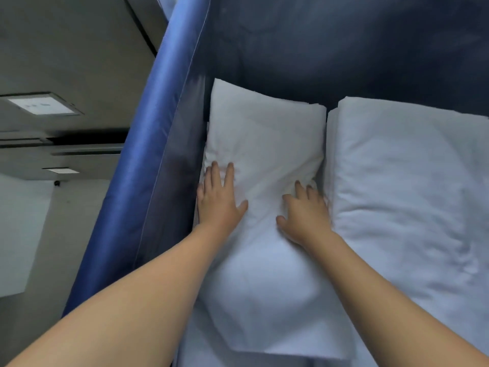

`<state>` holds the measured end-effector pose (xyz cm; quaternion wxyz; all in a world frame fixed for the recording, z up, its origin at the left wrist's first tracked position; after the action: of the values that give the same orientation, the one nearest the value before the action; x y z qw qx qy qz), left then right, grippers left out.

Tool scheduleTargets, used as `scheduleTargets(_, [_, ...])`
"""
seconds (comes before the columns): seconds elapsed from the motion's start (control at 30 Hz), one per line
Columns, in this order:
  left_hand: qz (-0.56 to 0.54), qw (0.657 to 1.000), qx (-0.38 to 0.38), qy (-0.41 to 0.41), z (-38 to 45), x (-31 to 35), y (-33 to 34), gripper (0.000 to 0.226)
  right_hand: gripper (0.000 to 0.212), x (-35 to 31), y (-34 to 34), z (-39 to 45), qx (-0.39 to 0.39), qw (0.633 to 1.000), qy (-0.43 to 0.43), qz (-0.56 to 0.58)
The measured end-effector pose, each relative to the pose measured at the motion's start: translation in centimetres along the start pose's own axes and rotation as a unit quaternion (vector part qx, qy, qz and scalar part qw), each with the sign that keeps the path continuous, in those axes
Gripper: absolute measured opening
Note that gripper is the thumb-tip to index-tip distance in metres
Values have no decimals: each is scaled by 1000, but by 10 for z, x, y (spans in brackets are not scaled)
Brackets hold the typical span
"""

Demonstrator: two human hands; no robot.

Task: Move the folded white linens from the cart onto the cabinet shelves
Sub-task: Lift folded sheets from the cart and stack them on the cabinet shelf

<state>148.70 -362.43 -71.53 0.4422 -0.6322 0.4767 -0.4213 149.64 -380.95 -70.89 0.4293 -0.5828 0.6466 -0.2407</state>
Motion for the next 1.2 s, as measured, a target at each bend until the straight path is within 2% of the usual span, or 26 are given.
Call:
scheduleTargets(0.13, [-2,1000,2,24,-55,-2,24,71,43,-11,7,-28,20,998,-41,36])
scheduleTargets(0.2, [-19,1000,15,4,-74,-3,31,63,39,-14,9,-38,51,995,-58,62])
scheduleTargets(0.3, [-82,993,29,-84,-92,-6,29,69,33,-15,12,-56,100,988,-86,83])
scheduleTargets(0.4, [-151,968,26,-201,-112,-10,24,72,26,-15,23,-76,137,980,-125,76])
scheduleTargets(0.5, [-232,924,24,-303,-142,-17,26,66,30,-20,40,-99,148,976,-150,44])
scheduleTargets(0.57, [-291,895,15,-336,-159,-22,30,65,36,-24,48,-115,145,975,-162,38])
scheduleTargets(0.73, [-489,778,-12,-394,-167,-37,28,57,63,-28,62,-141,127,977,-174,-8])
scheduleTargets(0.83, [-543,730,-34,-412,-167,-41,29,58,78,-29,71,-152,119,976,-177,-36])
scheduleTargets(0.97, [-634,644,-118,-412,-169,-45,26,67,100,-33,93,-172,101,977,-173,-74])
scheduleTargets(1.0, [-642,638,-144,-401,-170,-45,26,70,104,-35,99,-178,97,977,-171,-80])
scheduleTargets(1.03, [-638,647,-165,-383,-170,-44,23,67,109,-36,105,-184,95,978,-168,-81])
scheduleTargets(1.13, [-595,700,-195,-345,-172,-37,13,60,117,-40,116,-196,105,980,-155,-66])
scheduleTargets(1.2, [-584,701,-234,-335,-179,-33,12,51,120,-40,121,-199,113,981,-143,-68])
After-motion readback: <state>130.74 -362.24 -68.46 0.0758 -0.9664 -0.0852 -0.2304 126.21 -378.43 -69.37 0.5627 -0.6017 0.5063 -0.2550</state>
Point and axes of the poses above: each hand's wrist, its own z-axis towards the middle knuckle, its own y-axis out of the palm, x = y × z, the point moved 1 cm from there along z, towards the middle knuckle, and after that the axes turned 4 degrees about z, right-handed, at the moved point
